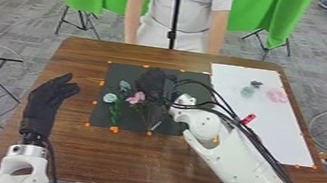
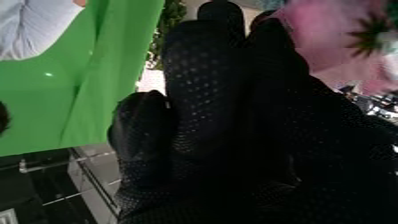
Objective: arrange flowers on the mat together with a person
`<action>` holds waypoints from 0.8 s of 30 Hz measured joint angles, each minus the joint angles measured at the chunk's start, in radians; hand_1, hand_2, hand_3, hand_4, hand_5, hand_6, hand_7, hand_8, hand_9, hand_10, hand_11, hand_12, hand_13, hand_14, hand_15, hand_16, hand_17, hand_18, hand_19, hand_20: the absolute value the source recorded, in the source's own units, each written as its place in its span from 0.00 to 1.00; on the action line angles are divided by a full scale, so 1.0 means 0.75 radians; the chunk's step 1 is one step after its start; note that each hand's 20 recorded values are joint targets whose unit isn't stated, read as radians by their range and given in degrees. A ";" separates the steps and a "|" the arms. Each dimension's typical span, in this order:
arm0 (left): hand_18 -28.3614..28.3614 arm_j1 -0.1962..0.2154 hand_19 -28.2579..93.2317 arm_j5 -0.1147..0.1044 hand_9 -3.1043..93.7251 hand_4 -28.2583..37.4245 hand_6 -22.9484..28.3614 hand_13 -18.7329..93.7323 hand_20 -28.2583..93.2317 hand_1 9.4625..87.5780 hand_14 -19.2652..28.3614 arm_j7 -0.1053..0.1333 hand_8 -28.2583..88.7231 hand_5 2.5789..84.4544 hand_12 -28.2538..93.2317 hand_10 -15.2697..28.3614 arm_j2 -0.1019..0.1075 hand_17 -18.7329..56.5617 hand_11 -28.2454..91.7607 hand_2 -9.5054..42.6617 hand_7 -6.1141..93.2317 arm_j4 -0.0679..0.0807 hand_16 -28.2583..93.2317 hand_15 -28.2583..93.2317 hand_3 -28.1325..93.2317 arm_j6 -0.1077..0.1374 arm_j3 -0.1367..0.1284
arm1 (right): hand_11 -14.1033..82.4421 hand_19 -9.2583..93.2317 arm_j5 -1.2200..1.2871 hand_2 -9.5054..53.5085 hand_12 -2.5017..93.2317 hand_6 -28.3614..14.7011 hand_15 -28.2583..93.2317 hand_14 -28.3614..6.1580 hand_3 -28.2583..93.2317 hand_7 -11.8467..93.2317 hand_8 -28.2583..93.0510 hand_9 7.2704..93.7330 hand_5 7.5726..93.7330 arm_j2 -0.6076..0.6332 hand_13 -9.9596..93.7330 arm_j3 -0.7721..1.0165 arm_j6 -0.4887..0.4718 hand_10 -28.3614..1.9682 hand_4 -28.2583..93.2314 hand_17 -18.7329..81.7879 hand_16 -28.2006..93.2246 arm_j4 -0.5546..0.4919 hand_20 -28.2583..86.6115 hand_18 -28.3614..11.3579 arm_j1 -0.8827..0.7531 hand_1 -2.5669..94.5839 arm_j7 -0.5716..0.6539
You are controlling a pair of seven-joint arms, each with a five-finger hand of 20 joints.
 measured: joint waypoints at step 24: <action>0.72 -0.018 0.33 0.005 0.53 0.09 0.52 0.51 0.38 0.20 0.77 0.008 0.19 0.55 0.36 0.67 0.004 0.33 0.43 0.29 0.21 0.005 0.26 0.40 0.77 -0.017 -0.004 | 0.27 0.99 0.103 0.00 0.17 0.77 0.54 0.83 0.83 0.30 0.12 0.75 0.60 0.084 1.00 -0.053 -0.131 0.65 0.00 0.79 0.45 -0.163 0.47 0.49 0.015 0.51 0.116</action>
